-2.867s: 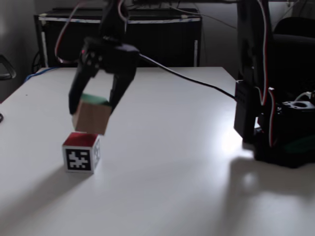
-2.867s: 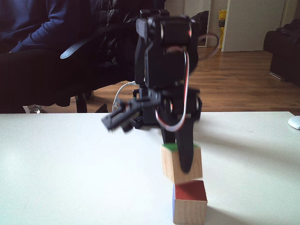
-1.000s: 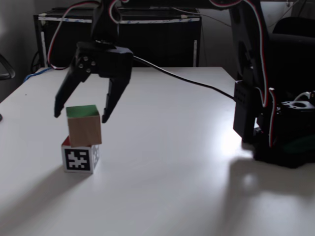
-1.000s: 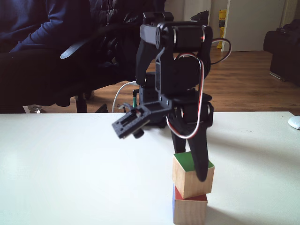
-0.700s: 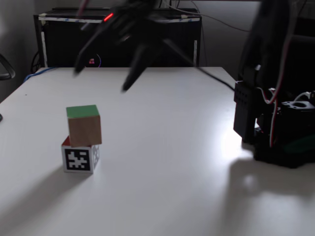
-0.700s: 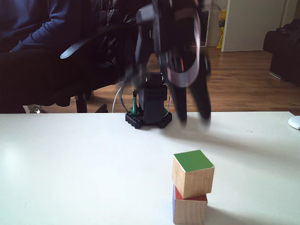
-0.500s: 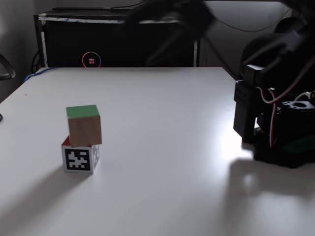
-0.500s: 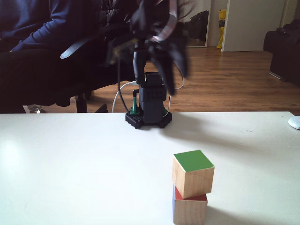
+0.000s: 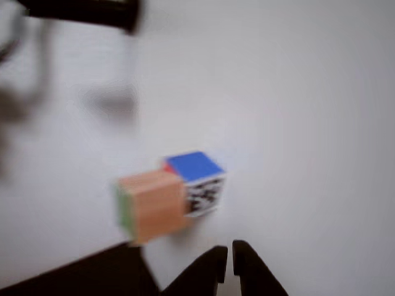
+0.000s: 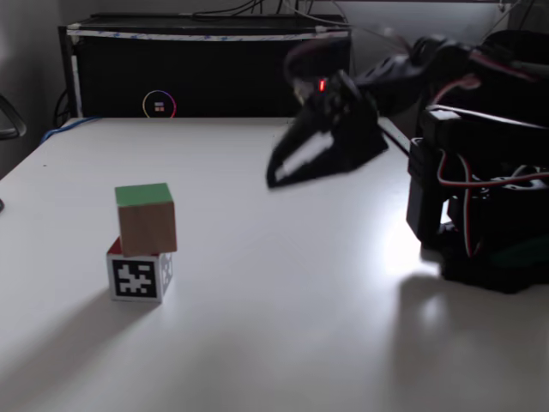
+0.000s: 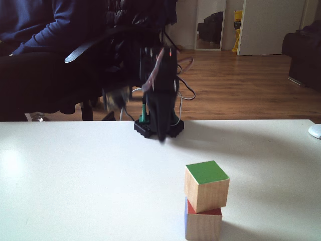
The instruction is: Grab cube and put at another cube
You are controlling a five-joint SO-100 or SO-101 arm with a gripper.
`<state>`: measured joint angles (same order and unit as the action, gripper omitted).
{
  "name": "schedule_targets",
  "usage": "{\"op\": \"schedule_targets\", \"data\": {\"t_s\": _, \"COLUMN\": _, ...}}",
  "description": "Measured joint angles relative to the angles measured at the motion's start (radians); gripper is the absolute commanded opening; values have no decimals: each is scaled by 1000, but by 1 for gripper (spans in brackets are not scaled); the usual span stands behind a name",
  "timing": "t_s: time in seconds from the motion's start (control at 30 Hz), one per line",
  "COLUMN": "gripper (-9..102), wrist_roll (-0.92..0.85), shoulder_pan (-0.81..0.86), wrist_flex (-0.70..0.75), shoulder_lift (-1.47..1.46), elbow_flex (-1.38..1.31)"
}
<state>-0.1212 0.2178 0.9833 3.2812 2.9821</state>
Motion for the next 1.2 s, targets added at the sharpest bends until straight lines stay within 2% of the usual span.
{"op": "schedule_targets", "data": {"t_s": 0.13, "gripper": 3, "wrist_roll": 46, "shoulder_pan": -54, "wrist_flex": 31, "shoulder_lift": 3, "elbow_flex": 55}}
{"op": "schedule_targets", "data": {"t_s": 0.33, "gripper": 0, "wrist_roll": 112, "shoulder_pan": -38, "wrist_flex": 80, "shoulder_lift": 3, "elbow_flex": 57}}
{"op": "schedule_targets", "data": {"t_s": 0.67, "gripper": 0, "wrist_roll": 107, "shoulder_pan": -57, "wrist_flex": 284, "shoulder_lift": 3, "elbow_flex": 38}}
{"op": "schedule_targets", "data": {"t_s": 1.2, "gripper": 0, "wrist_roll": 64, "shoulder_pan": -18, "wrist_flex": 302, "shoulder_lift": 3, "elbow_flex": 38}}
